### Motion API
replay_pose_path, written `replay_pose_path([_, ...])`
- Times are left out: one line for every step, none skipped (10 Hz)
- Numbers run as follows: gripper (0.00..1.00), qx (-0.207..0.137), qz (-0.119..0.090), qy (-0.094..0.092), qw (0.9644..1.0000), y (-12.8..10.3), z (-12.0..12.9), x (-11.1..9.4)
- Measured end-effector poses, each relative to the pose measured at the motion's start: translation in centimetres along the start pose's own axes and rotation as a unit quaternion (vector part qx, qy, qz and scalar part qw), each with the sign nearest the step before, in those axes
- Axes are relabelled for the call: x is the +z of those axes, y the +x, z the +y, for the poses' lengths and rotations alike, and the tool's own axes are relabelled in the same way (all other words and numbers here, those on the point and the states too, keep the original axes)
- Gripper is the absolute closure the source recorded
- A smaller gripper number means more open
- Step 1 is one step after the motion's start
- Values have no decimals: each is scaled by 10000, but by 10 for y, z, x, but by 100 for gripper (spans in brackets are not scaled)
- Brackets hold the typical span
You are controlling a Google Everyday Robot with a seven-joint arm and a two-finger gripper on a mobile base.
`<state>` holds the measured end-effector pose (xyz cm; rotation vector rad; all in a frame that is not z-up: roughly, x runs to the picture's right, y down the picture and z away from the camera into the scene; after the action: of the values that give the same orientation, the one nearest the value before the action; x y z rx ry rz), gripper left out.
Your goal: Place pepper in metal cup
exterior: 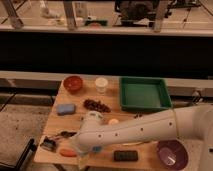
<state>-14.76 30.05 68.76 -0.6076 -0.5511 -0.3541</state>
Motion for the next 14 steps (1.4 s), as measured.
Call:
replay_pose_path([20,-15,-47,-7,10000,-3,0,2])
replay_pose_path([20,-15,-100,-13,9999,-5,-1,4])
replay_pose_path([20,20,-221,-27,9998,-8,-3,6])
replay_pose_path([20,71,-306,-34,9995,-9,-5,9])
replay_pose_path([20,118,-368,-44,9992,-9,-6,11])
replay_pose_path([20,182,-431,-61,9989,-10,-9,14])
replay_pose_path([20,270,-477,-79,9985,-8,-12,19])
replay_pose_path([20,346,-482,-88,9982,-6,-14,22])
replay_pose_path([20,443,-456,-94,9979,-5,-17,27])
replay_pose_path([20,487,-398,-95,9980,-4,-19,31])
replay_pose_path([20,515,-320,-103,9981,-4,-21,35])
replay_pose_path([20,519,-244,-97,9983,-4,-22,38])
replay_pose_path([20,519,-167,-109,9985,-6,-24,42])
replay_pose_path([20,508,-113,-113,9986,-9,-26,43])
